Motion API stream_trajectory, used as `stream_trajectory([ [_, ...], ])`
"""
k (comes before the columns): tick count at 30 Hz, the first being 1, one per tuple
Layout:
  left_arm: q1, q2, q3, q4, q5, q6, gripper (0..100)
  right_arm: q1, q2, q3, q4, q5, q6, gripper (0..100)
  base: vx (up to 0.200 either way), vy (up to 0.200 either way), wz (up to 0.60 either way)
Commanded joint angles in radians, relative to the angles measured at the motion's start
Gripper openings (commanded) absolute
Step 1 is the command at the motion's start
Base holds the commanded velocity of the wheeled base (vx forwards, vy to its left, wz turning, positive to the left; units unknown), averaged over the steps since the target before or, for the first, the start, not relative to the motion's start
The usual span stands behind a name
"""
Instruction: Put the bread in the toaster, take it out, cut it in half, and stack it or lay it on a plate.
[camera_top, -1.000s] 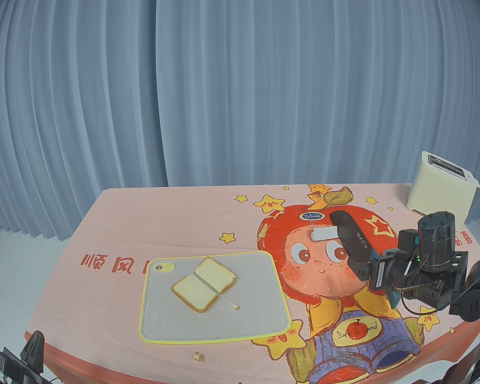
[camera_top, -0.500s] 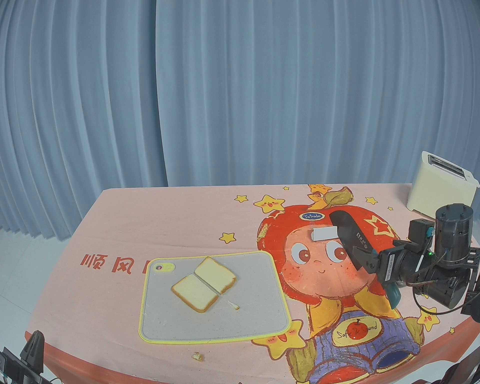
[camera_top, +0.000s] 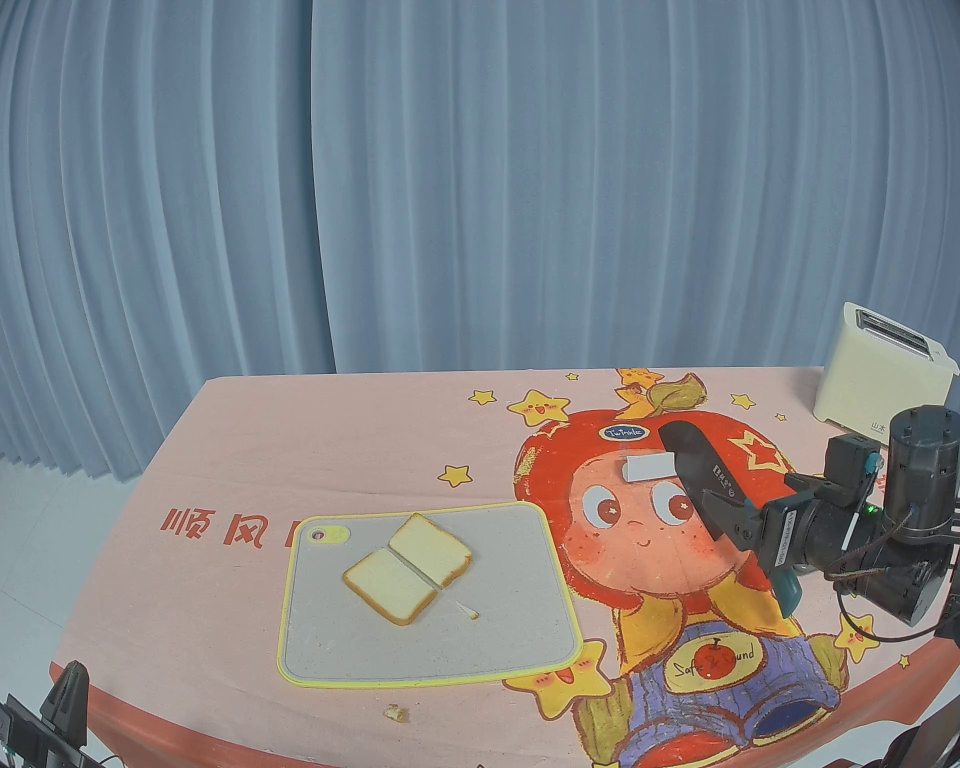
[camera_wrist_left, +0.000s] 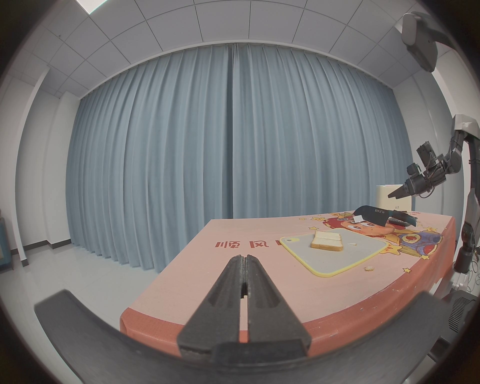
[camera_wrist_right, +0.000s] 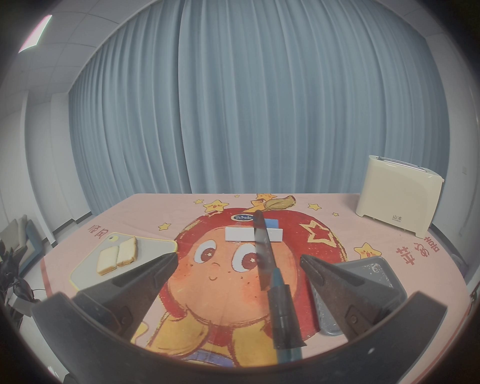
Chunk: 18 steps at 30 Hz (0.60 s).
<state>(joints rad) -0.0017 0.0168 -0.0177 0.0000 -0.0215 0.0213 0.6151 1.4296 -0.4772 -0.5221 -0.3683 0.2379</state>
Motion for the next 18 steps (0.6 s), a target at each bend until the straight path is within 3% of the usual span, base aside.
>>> stream_trajectory([
  [1, 0.0, 0.002, 0.016, 0.0, 0.0, 0.0, 0, 0.031, -0.024, 0.0, 0.002, -0.001, 0.0, 100, 0.0, 0.0, 0.0],
  [18, 0.0, 0.002, 0.018, 0.0, 0.0, 0.0, 0, 0.141, -0.024, 0.003, -0.007, -0.029, 0.0, 100, 0.0, 0.0, 0.0],
])
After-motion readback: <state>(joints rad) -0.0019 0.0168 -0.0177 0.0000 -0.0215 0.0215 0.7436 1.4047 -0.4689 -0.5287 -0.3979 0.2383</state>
